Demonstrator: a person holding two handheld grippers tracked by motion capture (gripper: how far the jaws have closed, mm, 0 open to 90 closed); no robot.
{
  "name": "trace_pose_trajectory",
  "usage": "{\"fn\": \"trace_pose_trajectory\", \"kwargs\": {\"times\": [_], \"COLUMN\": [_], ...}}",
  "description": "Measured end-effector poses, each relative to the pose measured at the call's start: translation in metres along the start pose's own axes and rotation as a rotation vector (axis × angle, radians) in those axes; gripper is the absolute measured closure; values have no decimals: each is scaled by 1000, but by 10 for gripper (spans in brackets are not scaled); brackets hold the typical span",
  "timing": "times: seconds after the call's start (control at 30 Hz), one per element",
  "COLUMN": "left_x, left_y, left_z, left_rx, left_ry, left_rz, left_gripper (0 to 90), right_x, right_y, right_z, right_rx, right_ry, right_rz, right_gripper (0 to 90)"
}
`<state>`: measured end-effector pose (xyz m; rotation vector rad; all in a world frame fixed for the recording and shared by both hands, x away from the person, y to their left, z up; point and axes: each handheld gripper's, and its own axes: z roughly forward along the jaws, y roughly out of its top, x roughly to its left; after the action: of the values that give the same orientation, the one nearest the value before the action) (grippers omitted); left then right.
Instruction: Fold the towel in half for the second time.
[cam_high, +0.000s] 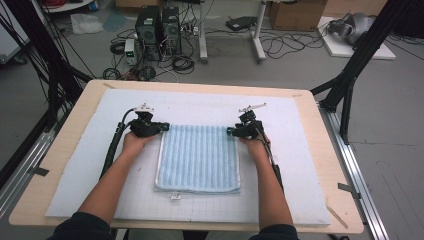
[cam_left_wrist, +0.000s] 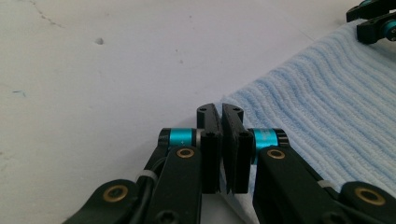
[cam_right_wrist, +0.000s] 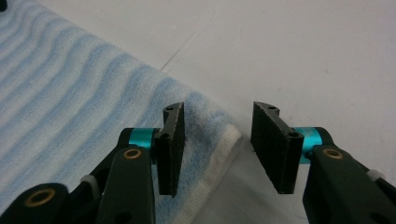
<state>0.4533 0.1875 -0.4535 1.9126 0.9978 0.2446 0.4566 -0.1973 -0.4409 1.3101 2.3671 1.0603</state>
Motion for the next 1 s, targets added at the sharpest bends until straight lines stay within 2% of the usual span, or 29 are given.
{"fn": "trace_pose_trajectory", "kwargs": {"times": [0.07,0.1,0.13,0.2,0.3,0.37,0.43,0.5,0.57,0.63,0.7,0.87,1.0], "left_x": [0,0,0,-1,-1,0,1,3,4,4,1,-4,-7], "left_y": [0,0,0,0,2,6,14,21,22,22,23,25,22], "left_z": [0,0,0,1,2,1,-2,-4,-5,-7,-10,-24,-35], "left_rx": [-2,0,3,2,6,-46,-104,-141,-178,-182,-197,-227,-239], "left_ry": [0,1,3,10,32,20,11,11,-7,-29,-46,-70,-84], "left_rz": [1,1,4,-1,-2,-27,-33,-35,-64,-65,-57,-33,-20], "left_gripper": [857,857,857,858,865,866,867,865,865,864,863,863,863], "right_x": [3,4,6,8,9,6,4,1,-1,-2,-4,-1,6], "right_y": [0,1,1,2,3,5,9,15,17,15,13,8,5], "right_z": [1,1,2,2,1,1,1,-4,-9,-12,-16,-29,-39], "right_rx": [7,9,14,20,8,-24,-38,-96,-146,-147,-161,-207,-232], "right_ry": [-3,6,16,-1,-27,-46,-80,-92,-76,-61,-49,1,36], "right_rz": [-36,-49,-61,-79,-77,-54,-43,-20,5,22,14,37,21], "right_gripper": [709,801,818,847,853,854,854,853,853,852,851,850,850]}}
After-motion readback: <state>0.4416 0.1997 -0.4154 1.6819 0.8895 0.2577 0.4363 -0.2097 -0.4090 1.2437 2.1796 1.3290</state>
